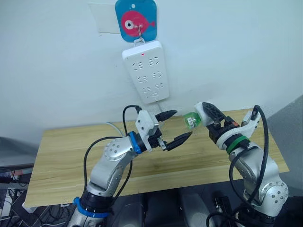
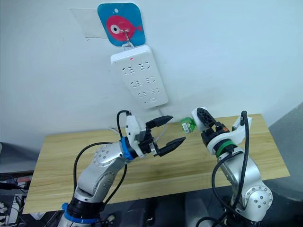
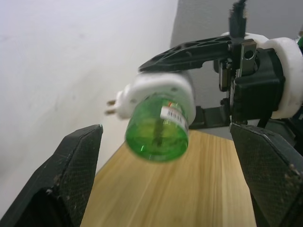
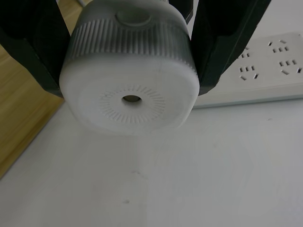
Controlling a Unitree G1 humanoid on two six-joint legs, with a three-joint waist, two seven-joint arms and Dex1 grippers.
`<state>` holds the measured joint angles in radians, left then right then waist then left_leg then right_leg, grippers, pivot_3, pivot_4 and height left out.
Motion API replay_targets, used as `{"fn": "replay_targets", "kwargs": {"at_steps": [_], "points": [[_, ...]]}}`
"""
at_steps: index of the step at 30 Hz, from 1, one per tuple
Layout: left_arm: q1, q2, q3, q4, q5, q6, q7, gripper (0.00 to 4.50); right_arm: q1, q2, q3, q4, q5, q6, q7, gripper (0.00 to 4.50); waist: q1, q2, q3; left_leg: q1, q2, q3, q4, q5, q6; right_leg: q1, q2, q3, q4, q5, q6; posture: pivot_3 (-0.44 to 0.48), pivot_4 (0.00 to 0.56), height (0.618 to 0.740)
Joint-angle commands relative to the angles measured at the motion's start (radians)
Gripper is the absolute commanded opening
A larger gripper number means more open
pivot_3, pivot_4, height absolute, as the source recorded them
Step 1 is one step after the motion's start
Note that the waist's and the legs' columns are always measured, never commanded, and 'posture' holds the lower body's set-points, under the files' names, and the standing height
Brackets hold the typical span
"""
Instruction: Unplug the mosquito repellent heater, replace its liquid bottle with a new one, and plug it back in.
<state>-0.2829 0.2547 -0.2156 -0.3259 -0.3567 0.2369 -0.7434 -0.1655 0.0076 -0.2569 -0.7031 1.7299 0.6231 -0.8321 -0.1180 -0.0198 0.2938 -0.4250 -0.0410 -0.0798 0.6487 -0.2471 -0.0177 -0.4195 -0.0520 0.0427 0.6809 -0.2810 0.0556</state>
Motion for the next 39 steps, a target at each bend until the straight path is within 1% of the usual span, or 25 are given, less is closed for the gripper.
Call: {"fn": "replay_targets", "kwargs": {"at_steps": [1,10,20,23,27,28,29,34,38,39], "points": [[-0.011,-0.020,-0.037,0.030,0.019,-0.059,-0.022,4.48,0.014,-0.037,0.047,-0.062,0.045,-0.072,0.009,2.97,0.000,0.000,0.000,0.000,0.000,0.000,0.000,0.000,0.000,0.000,0.000,0.000,0.000,0.000,0.000,-0.181,0.288,0.740],[-0.062,-0.079,-0.031,0.108,0.046,-0.104,0.022,4.48,0.034,-0.121,0.134,-0.086,0.046,-0.178,0.030,2.97,0.000,-0.001,0.000,0.000,0.000,0.000,0.001,0.000,0.000,0.000,0.000,0.000,0.000,0.000,0.001,-0.194,0.278,0.740],[-0.081,-0.077,-0.028,0.140,0.041,-0.109,0.002,4.48,0.037,-0.182,0.181,-0.089,0.048,-0.237,0.059,2.97,0.000,-0.001,-0.001,0.000,0.000,0.000,0.002,0.000,0.000,0.000,0.001,0.000,0.001,0.001,0.001,-0.198,0.276,0.740],[-0.084,-0.085,-0.024,0.144,0.030,-0.102,0.005,3.92,0.040,-0.196,0.192,-0.089,0.050,-0.249,0.067,2.97,0.000,-0.001,-0.001,0.000,0.000,0.000,0.002,0.000,0.000,0.000,0.001,0.000,0.001,0.001,0.001,-0.197,0.281,0.740],[-0.082,-0.088,-0.028,0.139,0.030,-0.103,0.005,2.70,0.043,-0.213,0.203,-0.089,0.054,-0.258,0.076,2.97,0.000,-0.001,-0.001,-0.001,0.000,0.000,0.004,0.000,0.000,0.001,0.001,0.000,0.001,0.001,0.001,-0.197,0.281,0.740],[-0.082,-0.089,-0.027,0.139,0.030,-0.103,0.004,2.43,0.043,-0.216,0.207,-0.088,0.055,-0.261,0.078,2.97,0.000,-0.001,-0.001,-0.001,0.000,0.000,0.004,0.000,0.000,0.001,0.001,0.000,0.001,0.001,0.001,-0.196,0.284,0.740],[-0.083,-0.090,-0.026,0.140,0.031,-0.103,0.003,2.28,0.044,-0.219,0.210,-0.088,0.056,-0.263,0.080,2.97,0.000,-0.001,0.000,-0.001,0.000,0.000,0.006,0.000,0.001,0.001,0.001,0.000,0.001,0.001,0.001,-0.196,0.284,0.740],[-0.087,-0.088,-0.022,0.141,0.033,-0.104,-0.001,2.28,0.044,-0.230,0.229,-0.086,0.059,-0.273,0.084,2.97,0.001,-0.001,0.000,-0.002,0.000,-0.001,0.011,0.000,0.001,0.002,0.002,0.000,0.002,0.002,0.002,-0.196,0.284,0.740],[-0.092,-0.065,-0.029,0.149,0.053,-0.136,-0.030,2.28,0.051,-0.229,0.245,-0.084,0.075,-0.281,0.074,2.97,0.002,-0.001,0.000,-0.001,0.000,-0.001,0.013,0.000,0.001,0.004,0.002,0.000,0.001,0.003,0.003,-0.192,0.288,0.740],[-0.095,-0.058,-0.029,0.156,0.055,-0.147,-0.042,2.28,0.048,-0.232,0.244,-0.079,0.084,-0.282,0.077,3.32,0.002,-0.001,0.000,-0.001,0.000,-0.001,0.013,0.000,0.001,0.004,0.002,0.000,0.001,0.003,0.003,-0.193,0.289,0.740]]}}
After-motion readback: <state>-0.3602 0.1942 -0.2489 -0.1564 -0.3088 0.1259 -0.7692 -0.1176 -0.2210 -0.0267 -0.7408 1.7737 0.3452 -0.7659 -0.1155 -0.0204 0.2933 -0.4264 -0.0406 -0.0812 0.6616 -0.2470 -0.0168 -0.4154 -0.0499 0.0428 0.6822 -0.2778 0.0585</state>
